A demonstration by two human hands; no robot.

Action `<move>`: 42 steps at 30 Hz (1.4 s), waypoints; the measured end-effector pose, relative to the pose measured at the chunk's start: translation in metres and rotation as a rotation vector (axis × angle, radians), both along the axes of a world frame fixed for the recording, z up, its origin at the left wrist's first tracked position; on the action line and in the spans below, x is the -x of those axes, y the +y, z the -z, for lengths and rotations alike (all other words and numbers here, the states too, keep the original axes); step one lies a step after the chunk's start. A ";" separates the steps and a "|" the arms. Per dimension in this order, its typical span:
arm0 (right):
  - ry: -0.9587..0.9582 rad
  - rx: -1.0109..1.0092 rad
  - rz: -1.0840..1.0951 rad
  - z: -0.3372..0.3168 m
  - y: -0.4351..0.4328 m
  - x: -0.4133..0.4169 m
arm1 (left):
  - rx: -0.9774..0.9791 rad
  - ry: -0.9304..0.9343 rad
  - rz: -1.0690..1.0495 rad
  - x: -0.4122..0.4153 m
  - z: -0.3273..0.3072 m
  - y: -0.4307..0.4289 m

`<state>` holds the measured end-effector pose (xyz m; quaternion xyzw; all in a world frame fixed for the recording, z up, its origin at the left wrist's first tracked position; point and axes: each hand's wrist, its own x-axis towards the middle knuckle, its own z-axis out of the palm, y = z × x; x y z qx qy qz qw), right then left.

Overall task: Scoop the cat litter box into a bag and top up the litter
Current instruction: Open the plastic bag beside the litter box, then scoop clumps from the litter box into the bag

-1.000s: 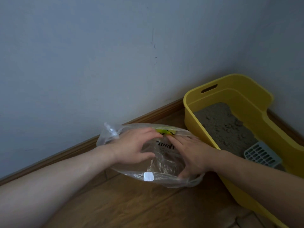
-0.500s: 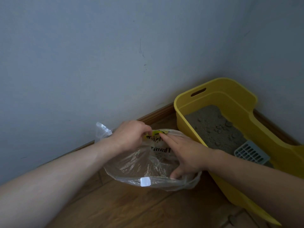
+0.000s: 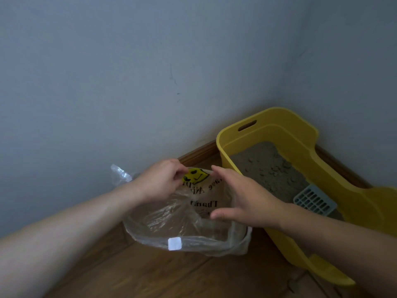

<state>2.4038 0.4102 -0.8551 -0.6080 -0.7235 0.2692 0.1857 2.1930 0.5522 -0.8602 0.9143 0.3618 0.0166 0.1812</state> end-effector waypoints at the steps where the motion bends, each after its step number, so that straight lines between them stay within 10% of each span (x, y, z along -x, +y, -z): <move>1: 0.006 -0.021 0.028 -0.003 -0.005 -0.003 | 0.006 0.016 -0.006 -0.002 -0.001 0.000; 21: -0.296 0.269 0.757 0.060 -0.076 -0.092 | 0.154 -0.073 -0.028 -0.074 -0.008 -0.017; 42: -0.357 0.584 0.847 0.116 -0.053 -0.113 | 0.215 -0.137 -0.041 -0.081 0.003 -0.013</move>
